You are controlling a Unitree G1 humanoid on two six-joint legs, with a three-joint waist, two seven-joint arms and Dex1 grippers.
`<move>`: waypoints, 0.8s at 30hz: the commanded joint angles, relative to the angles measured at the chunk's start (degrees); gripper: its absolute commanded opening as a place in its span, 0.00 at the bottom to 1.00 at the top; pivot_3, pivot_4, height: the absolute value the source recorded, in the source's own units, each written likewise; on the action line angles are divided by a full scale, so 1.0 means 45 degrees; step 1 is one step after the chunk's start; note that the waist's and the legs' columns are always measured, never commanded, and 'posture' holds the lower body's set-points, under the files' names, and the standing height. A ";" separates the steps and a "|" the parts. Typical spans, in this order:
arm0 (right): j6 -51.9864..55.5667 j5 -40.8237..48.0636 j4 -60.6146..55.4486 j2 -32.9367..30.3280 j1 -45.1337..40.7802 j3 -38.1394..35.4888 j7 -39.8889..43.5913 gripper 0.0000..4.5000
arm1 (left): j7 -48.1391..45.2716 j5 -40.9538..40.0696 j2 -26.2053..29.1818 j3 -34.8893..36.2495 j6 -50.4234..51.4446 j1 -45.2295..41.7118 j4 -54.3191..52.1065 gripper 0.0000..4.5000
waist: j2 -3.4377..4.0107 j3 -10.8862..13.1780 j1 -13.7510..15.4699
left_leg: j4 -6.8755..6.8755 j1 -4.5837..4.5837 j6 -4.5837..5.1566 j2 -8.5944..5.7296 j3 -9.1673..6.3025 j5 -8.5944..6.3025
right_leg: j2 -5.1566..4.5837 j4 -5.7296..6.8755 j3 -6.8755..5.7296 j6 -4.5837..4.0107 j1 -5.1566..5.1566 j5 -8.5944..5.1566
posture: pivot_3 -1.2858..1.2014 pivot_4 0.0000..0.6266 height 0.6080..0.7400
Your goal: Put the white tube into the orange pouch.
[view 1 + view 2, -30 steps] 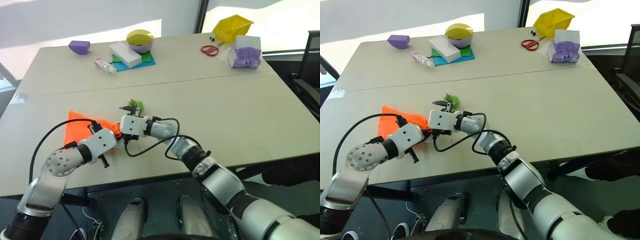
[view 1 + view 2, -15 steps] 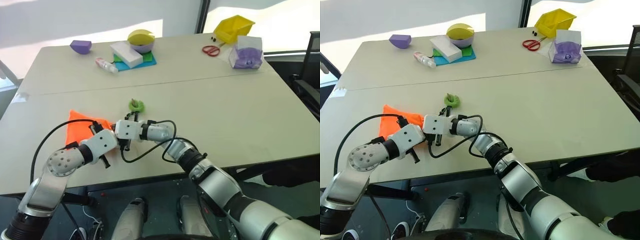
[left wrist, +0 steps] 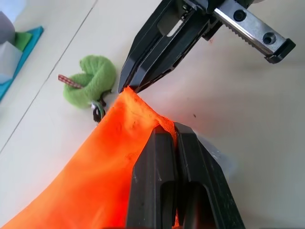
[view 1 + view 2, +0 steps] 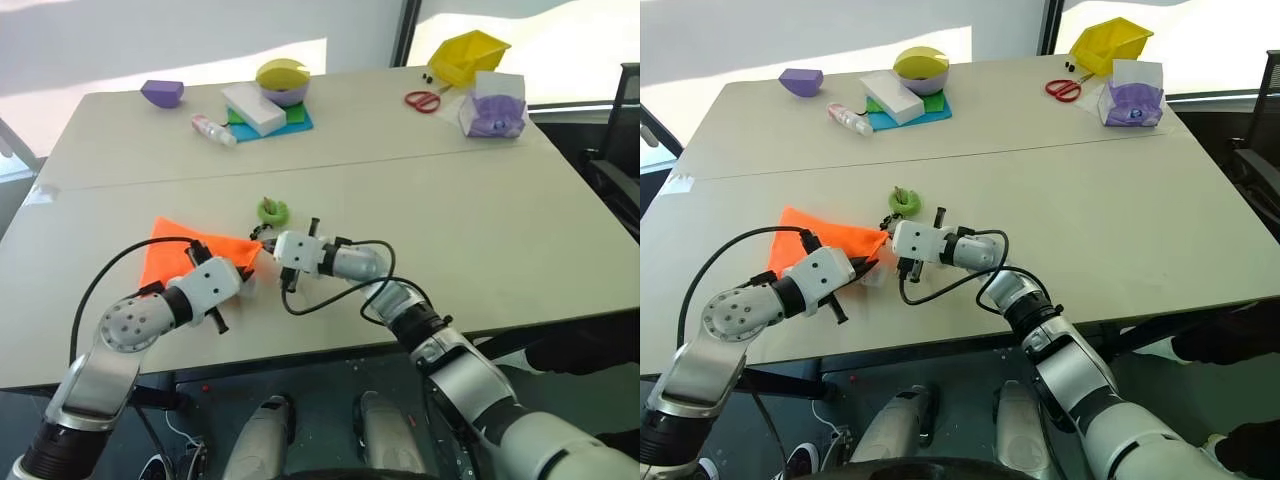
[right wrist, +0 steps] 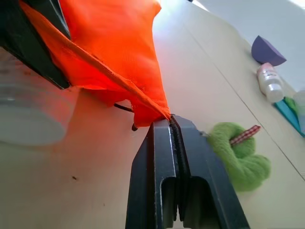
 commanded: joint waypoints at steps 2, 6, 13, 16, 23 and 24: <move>0.1262 0.1141 -0.2408 -0.0836 0.0765 -0.0868 0.0793 0.01 | -0.0099 -0.0404 -0.0285 -0.0059 -0.0646 -0.0354 -0.0200 0.00 | -0.0001 -0.0001 0.0010 | 0.0000 0.0000 0.0000 0.0003 0.0010 0.0000 | 0.0000 -0.0012 0.0001 -0.0002 0.0005 0.0002 | 0.52 0.24 1.00; 0.2238 0.1622 -0.4215 -0.1946 0.1780 -0.1138 0.1519 0.01 | -0.0340 -0.0313 -0.0365 -0.0510 -0.1061 -0.0620 0.0121 0.00 | -0.0001 -0.0001 0.0046 | 0.0001 -0.0006 0.0000 0.0006 0.0018 0.0000 | 0.0000 -0.0023 0.0000 -0.0003 0.0005 0.0004 | 0.52 0.24 1.00; 0.4724 0.3314 -0.7710 -0.3767 0.3699 -0.1615 0.3170 0.01 | -0.1005 -0.0828 -0.0585 -0.0955 -0.1594 -0.0981 0.0238 0.00 | -0.0006 0.0002 0.0231 | 0.0003 -0.0019 0.0001 0.0025 0.0089 0.0000 | -0.0001 -0.0042 0.0001 -0.0004 0.0004 0.0004 | 0.52 0.24 1.00; 0.5616 0.4134 -0.9123 -0.4874 0.4678 -0.1948 0.4018 0.01 | -0.1387 -0.1257 -0.0600 -0.0999 -0.1603 -0.0916 0.0108 0.00 | -0.0006 0.0002 0.0345 | 0.0006 -0.0015 0.0001 0.0068 0.0147 -0.0001 | 0.0012 -0.0053 0.0011 -0.0059 -0.0003 0.0005 | 0.52 0.24 1.00; 0.7615 0.5626 -1.1239 -0.6037 0.5642 -0.1163 0.5321 0.01 | -0.1974 -0.1892 -0.0045 -0.0420 -0.1877 -0.0188 -0.0043 0.00 | -0.0018 0.0002 0.0310 | 0.0010 -0.0037 0.0007 0.0111 0.0198 -0.0003 | 0.0017 -0.0141 0.0007 -0.0100 0.0014 0.0017 | 0.52 0.24 1.00; 0.7159 0.5120 -1.0817 -0.5743 0.5443 -0.0879 0.4958 0.01 | -0.2023 -0.1861 0.0138 -0.0265 -0.2103 -0.0028 0.0121 0.00 | -0.0016 0.0002 0.0296 | 0.0010 -0.0036 0.0007 0.0123 0.0201 -0.0003 | 0.0025 -0.0155 0.0007 -0.0113 0.0018 0.0024 | 0.52 0.24 1.00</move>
